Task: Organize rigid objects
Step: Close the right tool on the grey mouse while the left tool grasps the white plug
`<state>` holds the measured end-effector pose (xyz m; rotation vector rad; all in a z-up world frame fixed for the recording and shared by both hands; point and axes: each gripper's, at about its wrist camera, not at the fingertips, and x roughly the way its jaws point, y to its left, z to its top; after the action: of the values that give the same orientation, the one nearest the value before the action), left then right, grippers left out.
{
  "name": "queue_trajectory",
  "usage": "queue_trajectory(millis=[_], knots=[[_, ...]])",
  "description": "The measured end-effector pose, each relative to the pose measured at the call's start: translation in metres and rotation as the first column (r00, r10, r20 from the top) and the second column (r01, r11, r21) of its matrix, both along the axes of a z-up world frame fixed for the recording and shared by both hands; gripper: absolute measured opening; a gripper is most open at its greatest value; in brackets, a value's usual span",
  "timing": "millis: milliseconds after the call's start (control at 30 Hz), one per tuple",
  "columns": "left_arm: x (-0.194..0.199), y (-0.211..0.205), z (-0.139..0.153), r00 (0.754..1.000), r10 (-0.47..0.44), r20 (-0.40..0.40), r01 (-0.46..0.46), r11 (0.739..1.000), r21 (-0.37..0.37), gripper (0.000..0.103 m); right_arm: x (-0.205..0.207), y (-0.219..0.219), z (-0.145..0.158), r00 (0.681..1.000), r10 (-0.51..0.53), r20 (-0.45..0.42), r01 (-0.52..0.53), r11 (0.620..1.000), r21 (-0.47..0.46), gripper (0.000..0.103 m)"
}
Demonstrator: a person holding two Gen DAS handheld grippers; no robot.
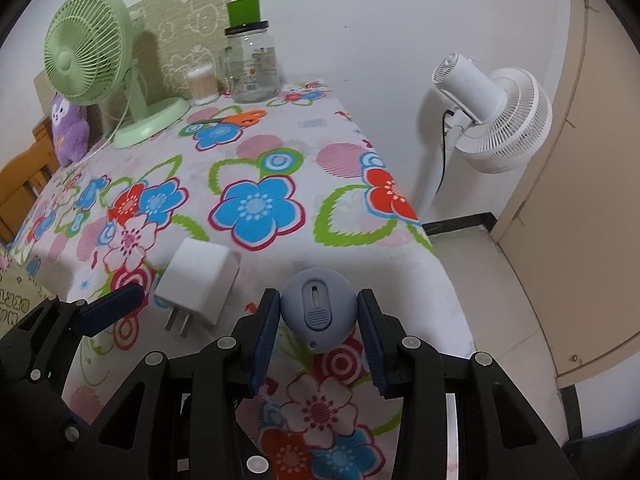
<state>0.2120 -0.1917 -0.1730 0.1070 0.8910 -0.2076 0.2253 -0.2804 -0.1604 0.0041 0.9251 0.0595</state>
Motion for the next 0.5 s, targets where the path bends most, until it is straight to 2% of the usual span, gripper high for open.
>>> queue_trajectory(millis=[400,467,500], knots=[[0.018,-0.009,-0.003,1.000,0.011,-0.027,-0.011,1.000,0.002,0.085,0.011,-0.012,-0.002,0.999,-0.034,0.002,0.034,0.999,0.017,0.043],[0.020,-0.010,-0.004,1.000,0.011,-0.025,-0.011,1.000,0.007,0.080,0.013,-0.014,-0.002,0.999,-0.042,-0.001,0.042,0.999,0.019,0.043],[0.021,-0.011,-0.004,1.000,0.011,-0.025,-0.011,1.000,0.012,0.073,0.014,-0.015,-0.003,0.999,-0.045,-0.002,0.045,0.999,0.022,0.043]])
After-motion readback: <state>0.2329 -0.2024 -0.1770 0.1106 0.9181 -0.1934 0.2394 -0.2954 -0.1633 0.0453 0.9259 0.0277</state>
